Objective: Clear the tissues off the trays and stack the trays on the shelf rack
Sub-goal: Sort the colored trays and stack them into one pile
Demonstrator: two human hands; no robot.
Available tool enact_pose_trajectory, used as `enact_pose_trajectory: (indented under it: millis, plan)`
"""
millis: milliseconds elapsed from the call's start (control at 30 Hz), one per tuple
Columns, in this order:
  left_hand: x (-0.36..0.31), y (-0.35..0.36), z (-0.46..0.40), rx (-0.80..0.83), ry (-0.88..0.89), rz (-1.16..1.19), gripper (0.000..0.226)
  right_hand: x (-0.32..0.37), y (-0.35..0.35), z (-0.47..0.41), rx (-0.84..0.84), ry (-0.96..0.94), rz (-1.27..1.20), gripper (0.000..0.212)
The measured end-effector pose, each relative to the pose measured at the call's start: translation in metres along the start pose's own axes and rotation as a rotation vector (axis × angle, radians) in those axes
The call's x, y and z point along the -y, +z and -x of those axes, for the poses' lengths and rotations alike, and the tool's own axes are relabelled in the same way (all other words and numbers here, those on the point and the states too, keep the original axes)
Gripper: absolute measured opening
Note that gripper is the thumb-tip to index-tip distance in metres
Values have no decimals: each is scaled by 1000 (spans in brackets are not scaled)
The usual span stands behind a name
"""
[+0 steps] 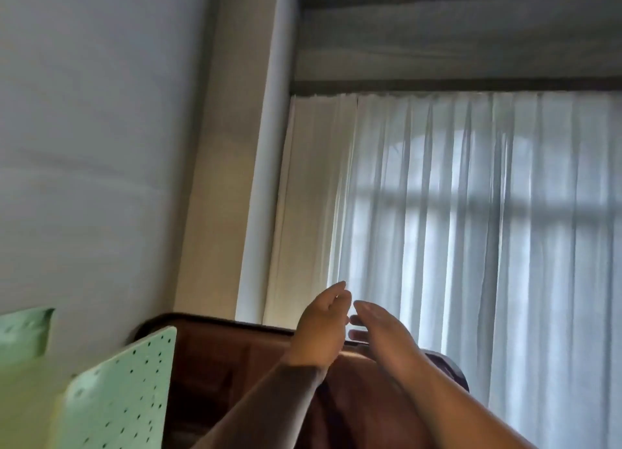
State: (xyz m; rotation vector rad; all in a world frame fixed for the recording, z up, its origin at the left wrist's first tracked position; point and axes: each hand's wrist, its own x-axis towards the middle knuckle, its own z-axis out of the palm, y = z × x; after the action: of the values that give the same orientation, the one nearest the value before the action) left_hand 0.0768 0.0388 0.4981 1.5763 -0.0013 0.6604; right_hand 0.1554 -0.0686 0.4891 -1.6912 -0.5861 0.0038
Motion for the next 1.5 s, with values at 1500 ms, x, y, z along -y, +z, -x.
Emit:
enact_pose_trajectory:
  millis: [1500]
  plan:
    - [425, -103, 298, 87, -824, -1282, 44, -412, 58, 298, -153, 872, 799, 57]
